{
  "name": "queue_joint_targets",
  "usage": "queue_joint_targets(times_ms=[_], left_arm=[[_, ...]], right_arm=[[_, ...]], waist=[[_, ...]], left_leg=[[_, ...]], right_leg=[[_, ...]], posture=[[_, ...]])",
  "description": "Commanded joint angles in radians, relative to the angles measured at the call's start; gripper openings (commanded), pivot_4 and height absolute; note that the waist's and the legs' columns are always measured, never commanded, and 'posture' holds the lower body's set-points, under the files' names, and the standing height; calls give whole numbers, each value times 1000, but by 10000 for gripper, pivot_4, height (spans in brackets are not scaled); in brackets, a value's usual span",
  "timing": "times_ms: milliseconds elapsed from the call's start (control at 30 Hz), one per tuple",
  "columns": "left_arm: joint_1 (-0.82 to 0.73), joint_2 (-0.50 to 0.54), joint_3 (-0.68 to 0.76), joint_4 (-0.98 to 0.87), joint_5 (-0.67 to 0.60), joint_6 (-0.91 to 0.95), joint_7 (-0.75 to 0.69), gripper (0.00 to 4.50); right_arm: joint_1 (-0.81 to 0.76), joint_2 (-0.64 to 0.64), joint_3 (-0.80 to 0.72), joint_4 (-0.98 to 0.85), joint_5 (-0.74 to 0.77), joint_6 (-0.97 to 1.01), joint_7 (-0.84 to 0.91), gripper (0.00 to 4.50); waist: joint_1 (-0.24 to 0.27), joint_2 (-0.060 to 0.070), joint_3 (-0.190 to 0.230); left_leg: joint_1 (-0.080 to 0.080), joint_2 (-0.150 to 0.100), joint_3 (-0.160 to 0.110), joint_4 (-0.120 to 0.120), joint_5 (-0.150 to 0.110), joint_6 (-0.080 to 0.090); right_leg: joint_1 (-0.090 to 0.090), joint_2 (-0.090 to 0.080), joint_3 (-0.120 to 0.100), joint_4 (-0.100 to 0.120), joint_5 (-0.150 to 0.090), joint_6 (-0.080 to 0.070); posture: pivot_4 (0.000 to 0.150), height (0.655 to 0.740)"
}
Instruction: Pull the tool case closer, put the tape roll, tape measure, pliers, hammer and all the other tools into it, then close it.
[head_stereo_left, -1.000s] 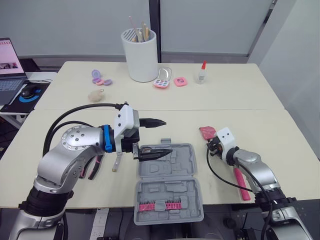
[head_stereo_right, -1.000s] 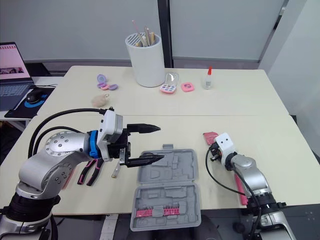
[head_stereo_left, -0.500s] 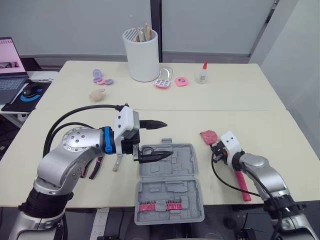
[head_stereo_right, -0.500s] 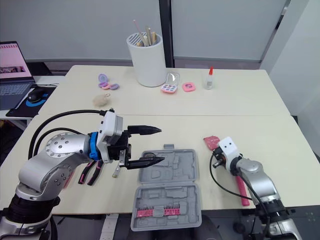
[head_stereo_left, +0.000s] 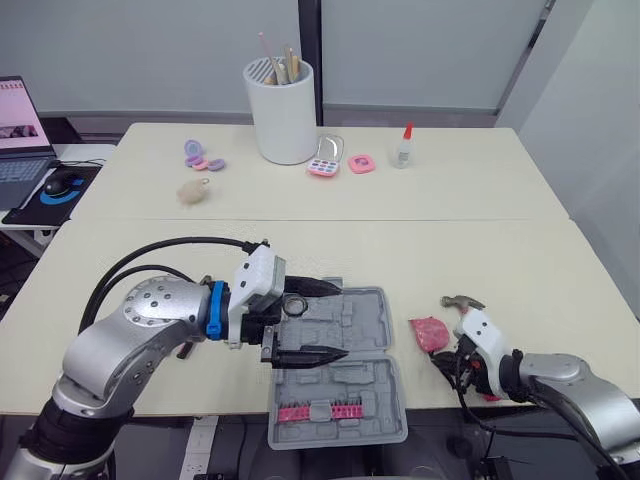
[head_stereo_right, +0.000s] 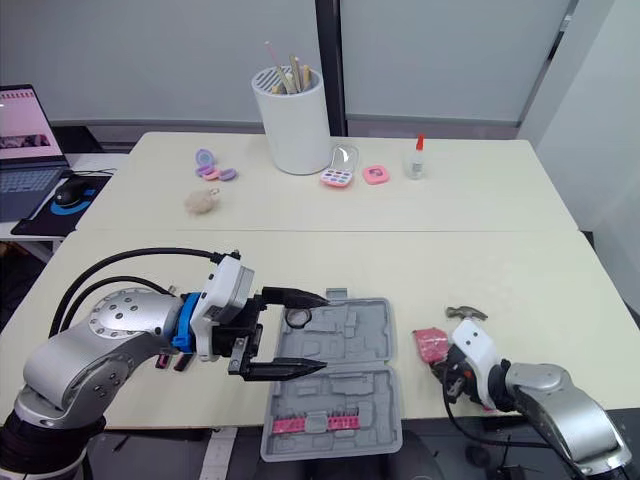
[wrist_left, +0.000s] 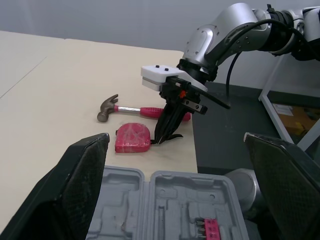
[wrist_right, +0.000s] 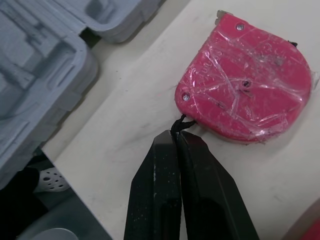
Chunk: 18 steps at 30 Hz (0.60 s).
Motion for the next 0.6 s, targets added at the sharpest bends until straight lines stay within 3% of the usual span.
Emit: queue_joint_targets(times_ms=[33, 233, 467, 600], left_arm=[[-6, 12, 5, -28, -21, 7, -4, 45000], [-5, 20, -1, -39, -29, 28, -15, 45000], [8, 33, -6, -40, -27, 24, -32, 45000], [31, 33, -14, -42, -5, -6, -46, 45000]], right_arm=[[14, 0, -15, -76, 54, 59, -7, 203], [-2, 7, -15, -103, 84, 108, -36, 203], [-25, -65, -59, -149, 204, 165, 47, 15317], [-34, -170, -88, -156, 208, -92, 235, 24724]], waist=[[0, 0, 0], [0, 0, 0], [1, 0, 0], [0, 0, 0]], left_leg=[[0, 0, 0, 0, 0, 0], [0, 0, 0, 0, 0, 0], [0, 0, 0, 0, 0, 0], [0, 0, -1, 0, 0, 0]], right_leg=[[0, 0, 0, 0, 0, 0], [0, 0, 0, 0, 0, 0], [0, 0, 0, -1, 0, 0], [1, 0, -1, -1, 0, 0]], posture=[[1500, 7400], [1500, 7400], [1500, 7400], [1500, 7400]])
